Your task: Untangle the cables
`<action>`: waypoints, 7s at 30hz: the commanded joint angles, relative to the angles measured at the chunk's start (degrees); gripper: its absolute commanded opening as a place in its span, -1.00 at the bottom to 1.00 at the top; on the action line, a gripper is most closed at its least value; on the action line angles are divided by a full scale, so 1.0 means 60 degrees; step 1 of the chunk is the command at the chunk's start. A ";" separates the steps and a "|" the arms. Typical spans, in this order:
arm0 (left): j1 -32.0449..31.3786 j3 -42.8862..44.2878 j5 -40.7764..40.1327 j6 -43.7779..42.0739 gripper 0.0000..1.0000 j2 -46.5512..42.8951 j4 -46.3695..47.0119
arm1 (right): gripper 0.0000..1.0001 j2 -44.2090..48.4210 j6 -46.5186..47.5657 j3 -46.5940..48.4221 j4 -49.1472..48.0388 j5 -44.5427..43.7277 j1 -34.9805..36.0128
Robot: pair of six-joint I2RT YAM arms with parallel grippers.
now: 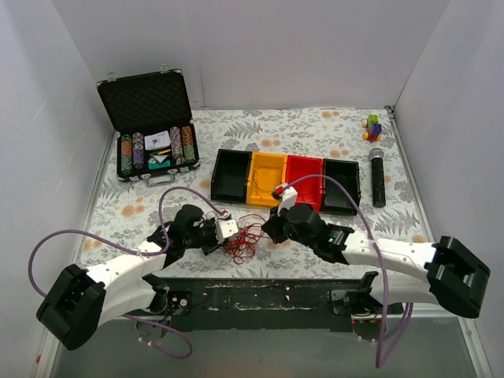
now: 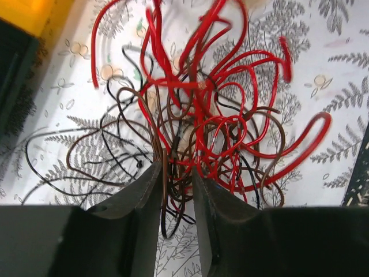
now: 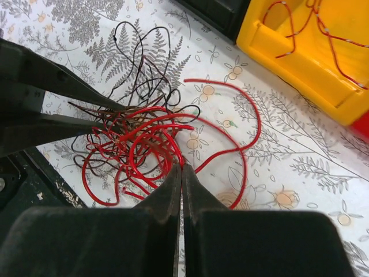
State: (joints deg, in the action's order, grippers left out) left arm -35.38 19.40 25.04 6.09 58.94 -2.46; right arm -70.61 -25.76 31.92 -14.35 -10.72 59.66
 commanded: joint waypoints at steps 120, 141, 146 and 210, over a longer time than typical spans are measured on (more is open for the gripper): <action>-0.0110 -0.0610 -0.1624 -0.3592 -1.00 -0.2836 -0.3984 | -0.97 0.5130 0.0340 0.0596 0.5333 -0.4802 -0.2603; -0.0095 -0.1094 -0.2078 -0.4281 -1.00 -0.3319 -0.4600 | -0.97 0.5923 0.0000 0.3659 0.6670 -0.7591 -0.4611; -0.0110 -0.0919 -0.2282 -0.3771 -1.00 -0.3202 -0.4162 | -0.97 0.5675 0.0001 0.3659 0.6332 -0.6258 -0.4626; -0.0110 0.1352 -0.1346 -0.0619 0.13 -0.4667 -0.5216 | -0.97 -0.2265 0.2843 1.1745 0.2288 -0.3149 -0.1827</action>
State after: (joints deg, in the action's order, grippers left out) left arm -36.01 27.75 15.51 1.93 29.74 -36.71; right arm -86.48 -11.11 101.78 1.56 -25.56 49.54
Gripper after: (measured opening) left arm 0.561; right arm 0.033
